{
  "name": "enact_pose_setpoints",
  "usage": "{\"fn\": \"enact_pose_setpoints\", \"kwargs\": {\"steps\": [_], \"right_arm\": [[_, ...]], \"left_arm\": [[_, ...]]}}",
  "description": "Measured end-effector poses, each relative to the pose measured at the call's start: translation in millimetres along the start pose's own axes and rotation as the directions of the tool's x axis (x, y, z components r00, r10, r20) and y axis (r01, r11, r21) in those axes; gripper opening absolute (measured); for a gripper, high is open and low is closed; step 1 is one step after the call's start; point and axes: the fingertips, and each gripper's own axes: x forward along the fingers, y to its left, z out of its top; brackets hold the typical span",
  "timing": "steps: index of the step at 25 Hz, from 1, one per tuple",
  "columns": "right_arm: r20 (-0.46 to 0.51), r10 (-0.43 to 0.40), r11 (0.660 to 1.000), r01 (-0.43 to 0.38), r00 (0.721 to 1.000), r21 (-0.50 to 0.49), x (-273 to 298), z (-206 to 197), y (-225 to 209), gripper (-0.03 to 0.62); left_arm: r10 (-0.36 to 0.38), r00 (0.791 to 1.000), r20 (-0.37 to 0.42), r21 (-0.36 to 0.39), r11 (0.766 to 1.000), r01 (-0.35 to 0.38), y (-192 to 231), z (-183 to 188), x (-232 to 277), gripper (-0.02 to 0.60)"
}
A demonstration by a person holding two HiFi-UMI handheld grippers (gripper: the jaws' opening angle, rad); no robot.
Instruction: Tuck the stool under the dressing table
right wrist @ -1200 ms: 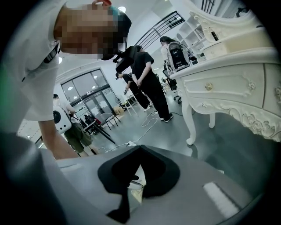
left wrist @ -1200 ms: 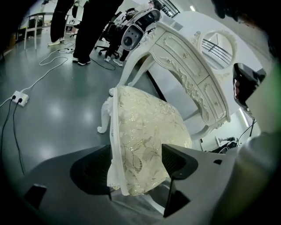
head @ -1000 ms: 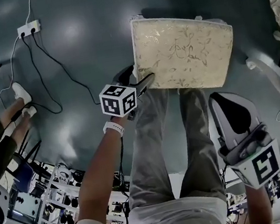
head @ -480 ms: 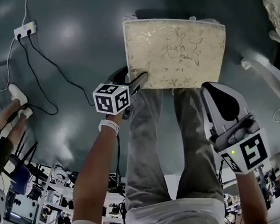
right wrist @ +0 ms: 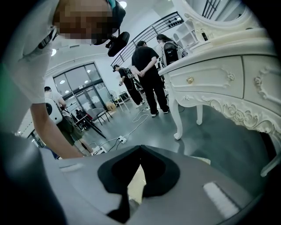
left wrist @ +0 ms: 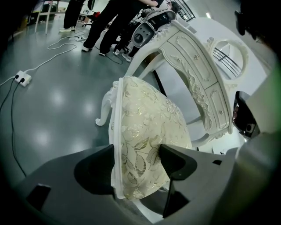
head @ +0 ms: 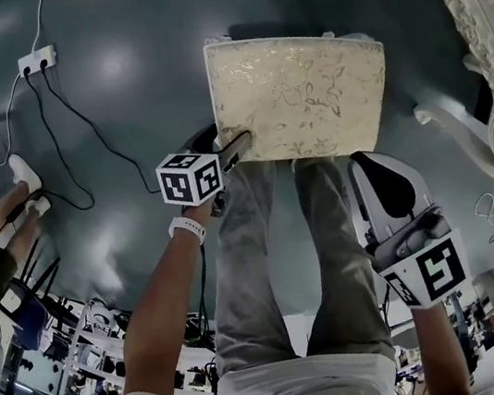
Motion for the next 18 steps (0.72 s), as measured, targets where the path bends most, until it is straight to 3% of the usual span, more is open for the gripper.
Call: {"fn": "enact_pose_setpoints", "kwargs": {"steps": [4,9,15,18], "right_arm": [[0.004,-0.005,1.000,0.005,1.000,-0.003,3,-4,12,0.011],[0.009,-0.021,1.000,0.021,1.000,-0.001,-29,-7,-23,0.011],[0.018,-0.035,0.999,0.035,0.999,0.010,-30,-19,-17,0.011],[0.024,-0.039,0.999,0.039,0.999,0.017,-45,-14,-36,0.011]], "left_arm": [[-0.015,0.999,0.040,-0.034,0.999,0.016,-11,-4,9,0.334],[-0.014,0.998,0.069,-0.074,0.997,0.019,-60,4,50,0.331],[-0.006,0.996,0.085,-0.125,0.992,0.016,-66,5,63,0.330],[-0.015,0.996,0.090,-0.136,0.990,0.027,-94,15,83,0.328]]}}
